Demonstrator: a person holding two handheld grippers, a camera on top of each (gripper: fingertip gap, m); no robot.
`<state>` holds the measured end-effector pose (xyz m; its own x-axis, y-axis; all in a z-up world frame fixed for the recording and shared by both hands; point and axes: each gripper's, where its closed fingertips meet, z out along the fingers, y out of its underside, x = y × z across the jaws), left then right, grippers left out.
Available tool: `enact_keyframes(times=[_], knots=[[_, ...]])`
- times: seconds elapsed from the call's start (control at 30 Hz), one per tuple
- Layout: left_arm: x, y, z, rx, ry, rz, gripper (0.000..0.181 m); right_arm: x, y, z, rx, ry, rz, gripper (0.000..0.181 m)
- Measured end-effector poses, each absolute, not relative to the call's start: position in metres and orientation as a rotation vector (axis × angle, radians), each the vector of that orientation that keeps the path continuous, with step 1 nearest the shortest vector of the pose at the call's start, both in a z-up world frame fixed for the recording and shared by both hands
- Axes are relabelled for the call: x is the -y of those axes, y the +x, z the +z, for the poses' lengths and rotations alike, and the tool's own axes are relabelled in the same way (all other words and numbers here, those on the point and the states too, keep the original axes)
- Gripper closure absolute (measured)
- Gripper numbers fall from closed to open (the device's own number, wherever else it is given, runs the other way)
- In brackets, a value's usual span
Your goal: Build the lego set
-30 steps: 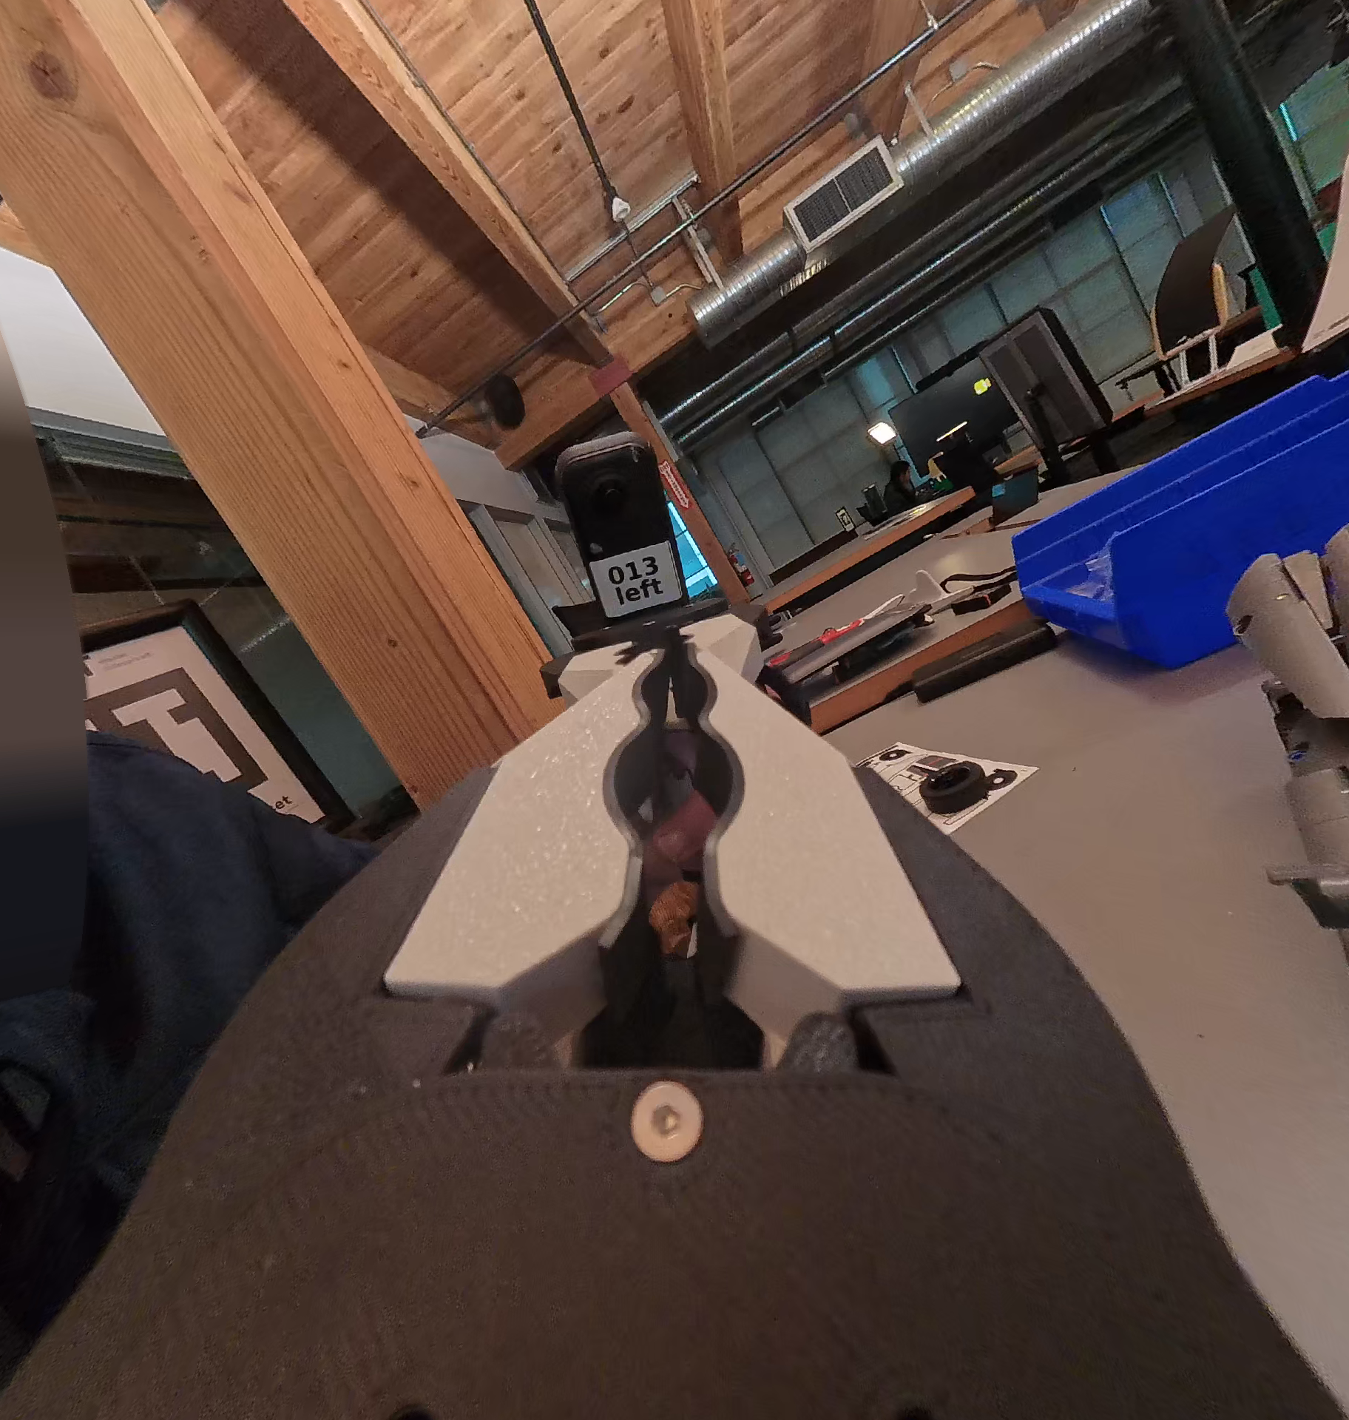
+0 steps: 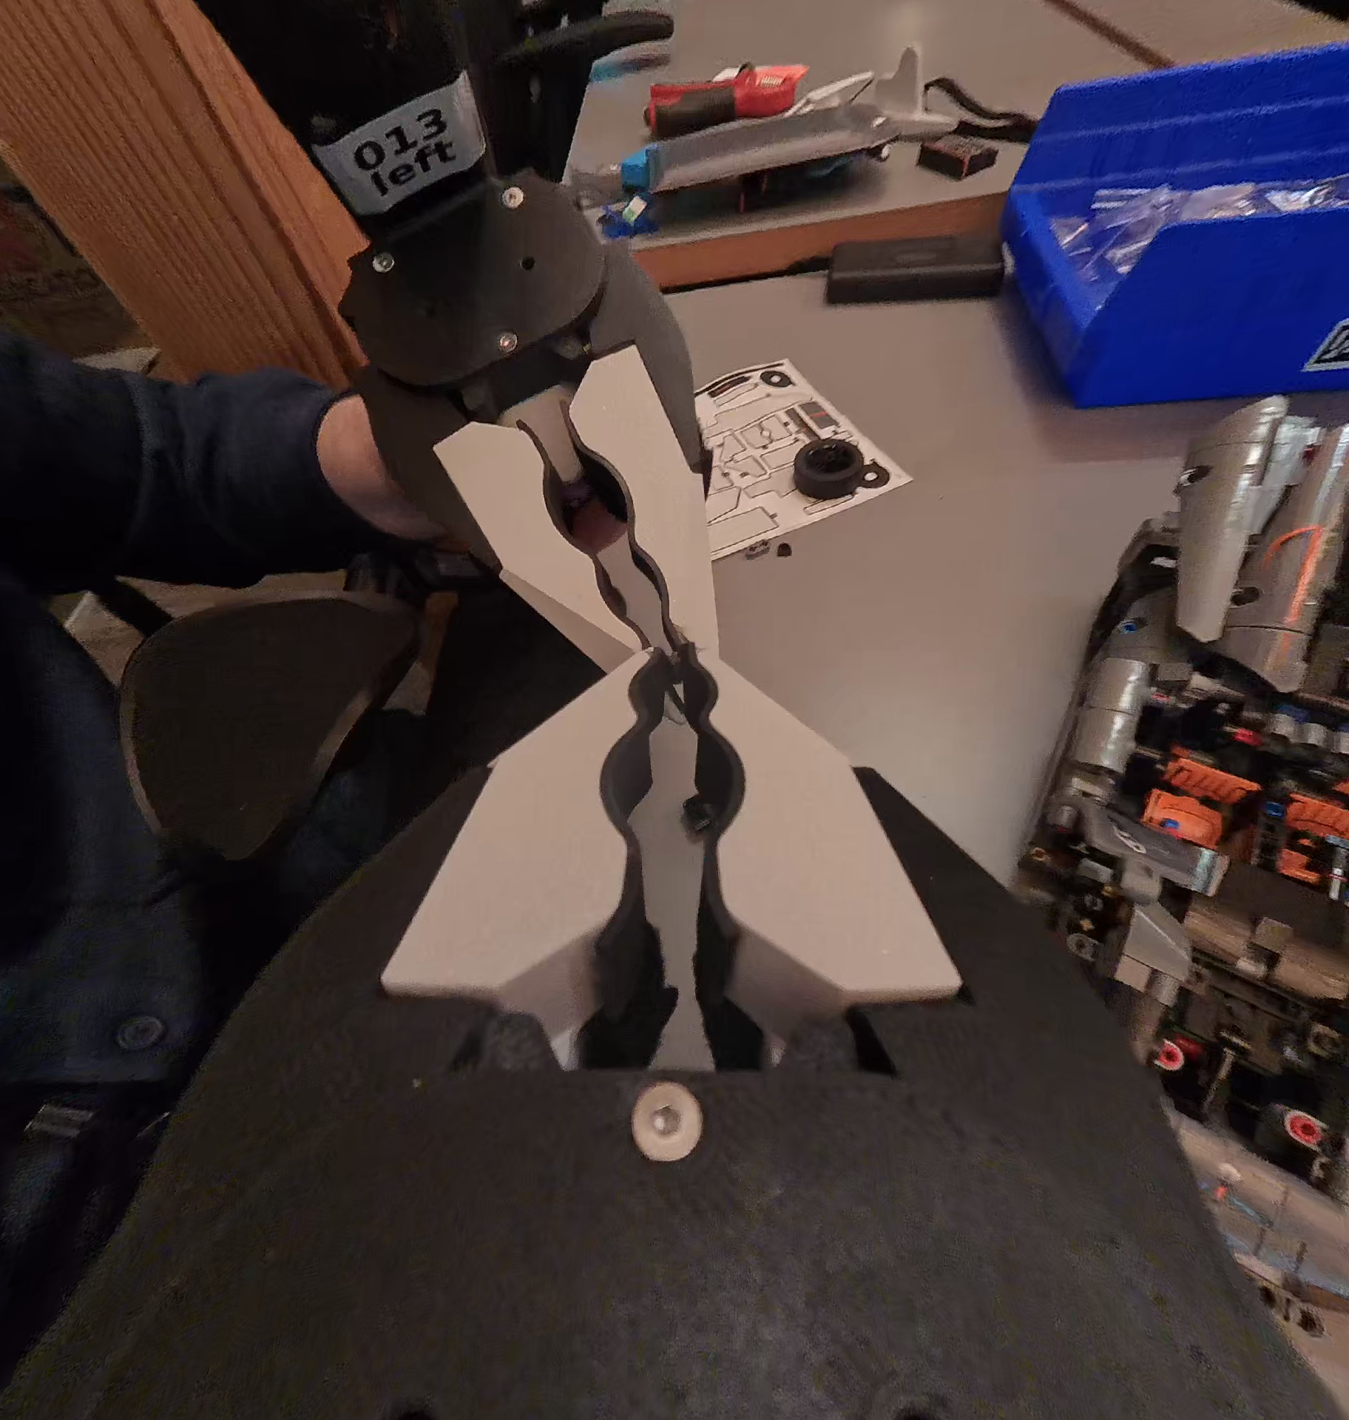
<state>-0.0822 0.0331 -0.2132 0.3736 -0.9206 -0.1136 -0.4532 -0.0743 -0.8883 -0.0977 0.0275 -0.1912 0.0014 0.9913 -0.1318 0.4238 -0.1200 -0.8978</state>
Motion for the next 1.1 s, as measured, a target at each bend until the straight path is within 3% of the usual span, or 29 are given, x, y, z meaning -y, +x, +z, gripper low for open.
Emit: enact_keyframes(times=[0.5, 1.1], knots=[[-0.039, -0.115, -0.293, -1.417, -2.038, -0.847, 0.179, -0.018, -0.105, -0.287, 1.831, -1.673, 0.862, 0.179], [-0.034, -0.105, -0.323, -1.5, -2.108, -0.883, 0.181, -0.018, -0.11, -0.299, 1.907, -1.627, 0.739, 0.18]])
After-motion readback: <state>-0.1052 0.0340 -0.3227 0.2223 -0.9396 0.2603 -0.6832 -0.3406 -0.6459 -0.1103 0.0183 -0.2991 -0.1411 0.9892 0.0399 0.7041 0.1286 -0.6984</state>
